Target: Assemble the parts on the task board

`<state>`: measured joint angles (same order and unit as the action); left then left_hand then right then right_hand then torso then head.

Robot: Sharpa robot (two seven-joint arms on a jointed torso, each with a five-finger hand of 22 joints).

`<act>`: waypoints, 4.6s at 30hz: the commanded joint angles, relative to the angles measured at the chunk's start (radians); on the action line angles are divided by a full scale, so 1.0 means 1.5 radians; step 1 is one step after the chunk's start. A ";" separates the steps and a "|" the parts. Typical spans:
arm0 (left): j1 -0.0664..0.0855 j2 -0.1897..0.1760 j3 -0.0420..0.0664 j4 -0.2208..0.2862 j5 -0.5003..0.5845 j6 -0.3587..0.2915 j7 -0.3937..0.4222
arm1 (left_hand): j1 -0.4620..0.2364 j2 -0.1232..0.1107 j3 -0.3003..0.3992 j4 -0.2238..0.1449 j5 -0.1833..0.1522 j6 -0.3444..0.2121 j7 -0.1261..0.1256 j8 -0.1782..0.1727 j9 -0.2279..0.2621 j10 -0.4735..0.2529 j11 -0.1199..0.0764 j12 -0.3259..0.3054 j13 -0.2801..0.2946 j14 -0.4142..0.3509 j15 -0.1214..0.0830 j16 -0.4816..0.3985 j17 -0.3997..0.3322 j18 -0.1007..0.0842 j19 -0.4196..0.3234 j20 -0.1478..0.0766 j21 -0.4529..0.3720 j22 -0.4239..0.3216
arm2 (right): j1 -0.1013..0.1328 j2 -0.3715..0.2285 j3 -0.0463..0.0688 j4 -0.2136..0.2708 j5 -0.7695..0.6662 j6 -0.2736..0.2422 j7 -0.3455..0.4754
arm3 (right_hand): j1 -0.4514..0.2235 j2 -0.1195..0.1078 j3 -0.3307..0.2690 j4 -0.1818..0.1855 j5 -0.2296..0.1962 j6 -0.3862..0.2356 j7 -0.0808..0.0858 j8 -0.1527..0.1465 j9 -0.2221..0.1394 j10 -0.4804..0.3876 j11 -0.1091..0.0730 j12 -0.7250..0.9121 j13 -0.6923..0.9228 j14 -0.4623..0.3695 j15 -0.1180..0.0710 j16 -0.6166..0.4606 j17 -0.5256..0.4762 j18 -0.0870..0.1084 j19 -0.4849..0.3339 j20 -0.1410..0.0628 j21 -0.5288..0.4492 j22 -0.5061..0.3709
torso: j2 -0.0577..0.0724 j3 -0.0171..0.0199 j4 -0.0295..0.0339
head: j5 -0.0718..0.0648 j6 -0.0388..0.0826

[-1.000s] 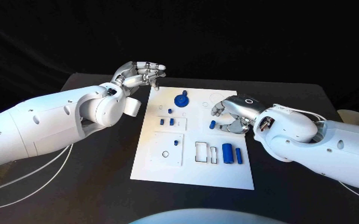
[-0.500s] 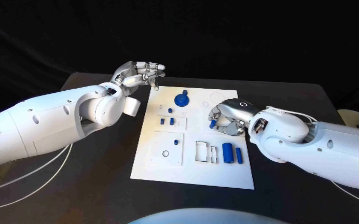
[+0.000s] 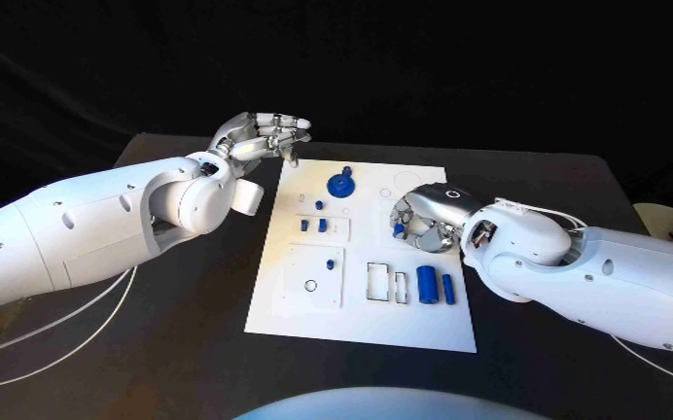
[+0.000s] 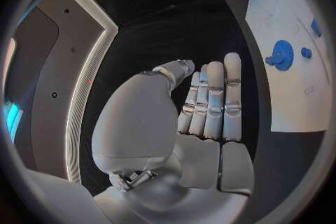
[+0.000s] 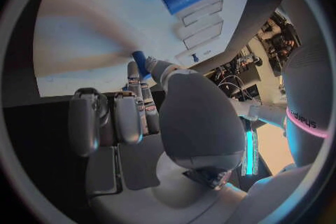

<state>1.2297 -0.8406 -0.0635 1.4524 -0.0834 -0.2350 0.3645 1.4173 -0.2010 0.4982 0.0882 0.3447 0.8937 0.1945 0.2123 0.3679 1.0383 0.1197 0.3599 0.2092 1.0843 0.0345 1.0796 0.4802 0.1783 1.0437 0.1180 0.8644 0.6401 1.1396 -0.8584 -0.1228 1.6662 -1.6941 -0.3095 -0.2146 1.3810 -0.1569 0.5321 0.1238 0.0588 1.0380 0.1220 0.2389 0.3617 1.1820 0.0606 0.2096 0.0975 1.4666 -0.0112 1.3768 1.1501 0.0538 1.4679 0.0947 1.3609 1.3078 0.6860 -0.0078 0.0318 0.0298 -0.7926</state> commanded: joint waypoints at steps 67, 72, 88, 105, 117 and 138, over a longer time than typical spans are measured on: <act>0.001 0.021 0.000 -0.012 0.003 0.016 -0.004 | 0.000 0.003 0.002 -0.003 0.003 -0.004 0.001 -0.002 -0.001 -0.005 -0.001 0.008 0.002 -0.004 0.003 0.003 -0.002 0.004 -0.001 0.005 -0.003 0.001 | -0.066 0.166 -0.016 0.021 -0.027 -0.011 0.004 | -0.007 0.003 0.035 -0.023 0.001 0.010 -0.001 0.025 0.026 0.027 -0.003 -0.007 0.004 0.019 -0.007 0.004 -0.005 -0.010 0.026 -0.010 0.018 0.128 | 0.000 -0.0002 0.0002 | 0.032 -0.018; 0.001 0.020 0.000 -0.012 0.003 0.016 -0.005 | 0.000 0.003 0.002 -0.003 0.003 -0.004 0.001 -0.002 -0.001 -0.005 -0.001 0.008 0.002 -0.004 0.003 0.003 -0.002 0.004 -0.001 0.005 -0.003 0.001 | -0.066 0.168 -0.016 0.019 -0.031 -0.004 0.003 | -0.007 0.003 0.035 -0.023 0.001 0.010 -0.001 0.025 0.026 0.027 -0.003 -0.007 0.004 0.019 -0.007 0.004 -0.005 -0.010 0.026 -0.010 0.018 0.128 | -0.001 -0.0006 0.0003 | 0.032 -0.019; 0.001 0.019 0.000 -0.011 0.003 0.016 -0.007 | 0.000 0.003 0.002 -0.003 0.003 -0.004 0.001 -0.002 -0.001 -0.006 -0.001 0.008 0.002 -0.004 0.003 0.004 -0.002 0.004 -0.001 0.005 -0.003 0.001 | -0.066 0.177 -0.018 0.023 -0.041 -0.045 -0.006 | -0.068 -0.059 0.000 -0.003 0.039 -0.090 0.016 -0.032 0.006 -0.012 0.011 -0.030 0.002 0.016 0.006 0.004 -0.010 -0.006 0.018 0.002 -0.004 0.121 | -0.001 -0.0008 0.0005 | 0.029 -0.016; 0.001 0.016 0.000 -0.011 0.003 0.017 -0.009 | -0.001 0.004 0.002 -0.002 0.003 -0.004 0.001 -0.001 -0.001 -0.006 0.000 0.010 0.002 -0.004 0.003 0.004 -0.003 0.004 -0.001 0.006 -0.003 0.001 | -0.067 0.114 -0.014 0.078 -0.003 -0.167 0.025 | -0.064 -0.063 -0.010 -0.003 0.044 -0.120 0.009 -0.049 0.001 -0.010 0.005 -0.025 0.007 0.015 0.001 0.002 -0.017 -0.005 0.017 -0.002 -0.007 0.121 | -0.001 0.0005 -0.0006 | 0.022 -0.013; 0.001 0.011 -0.002 -0.007 0.003 0.019 -0.008 | -0.001 0.003 0.002 -0.002 0.003 -0.004 0.001 -0.001 -0.001 -0.007 0.000 0.010 0.003 -0.004 0.003 0.004 -0.003 0.004 -0.001 0.006 -0.003 0.001 | -0.016 -0.099 -0.006 0.141 0.315 -0.088 0.010 | -0.106 -0.057 -0.091 0.031 0.091 -0.057 -0.006 0.027 0.045 0.079 -0.024 0.209 0.209 0.027 -0.023 0.030 0.023 -0.021 0.046 -0.025 0.072 0.152 | -0.009 -0.0020 -0.0097 | -0.032 -0.006; -0.001 0.010 -0.004 0.001 0.004 0.016 0.006 | -0.017 0.002 -0.006 0.009 0.000 -0.005 0.000 0.001 -0.001 -0.011 0.000 0.017 0.004 -0.004 0.004 0.007 -0.004 0.004 -0.003 0.008 -0.007 -0.001 | -0.074 -0.200 -0.020 0.192 0.208 -0.138 -0.101 | -0.110 -0.045 -0.162 0.098 0.083 -0.079 -0.012 0.093 0.098 0.087 -0.026 0.551 0.607 0.031 -0.025 0.043 0.038 -0.028 0.056 -0.025 0.102 0.164 | -0.016 -0.0031 -0.0189 | -0.062 -0.014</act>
<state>1.2286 -0.8262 -0.0705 1.4504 -0.0827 -0.2239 0.3568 1.4011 -0.1986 0.4883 0.0980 0.3447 0.8938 0.1944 0.2123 0.3680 1.0310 0.1197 0.3794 0.2145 1.0809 0.0380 1.0863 0.4757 0.1782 1.0381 0.1236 0.8598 0.6402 1.0327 -1.1627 -0.1521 1.9536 -1.3190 -0.4808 -0.3059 1.2185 -0.2185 0.2902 0.2735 0.1808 0.9238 0.1005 0.3787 0.5097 1.3167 0.0223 1.0473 1.0195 1.4664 -0.0399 1.4409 1.2112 0.0219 1.4661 0.0643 1.5115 1.3081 0.6621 -0.0132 0.0029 -0.0633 -0.8128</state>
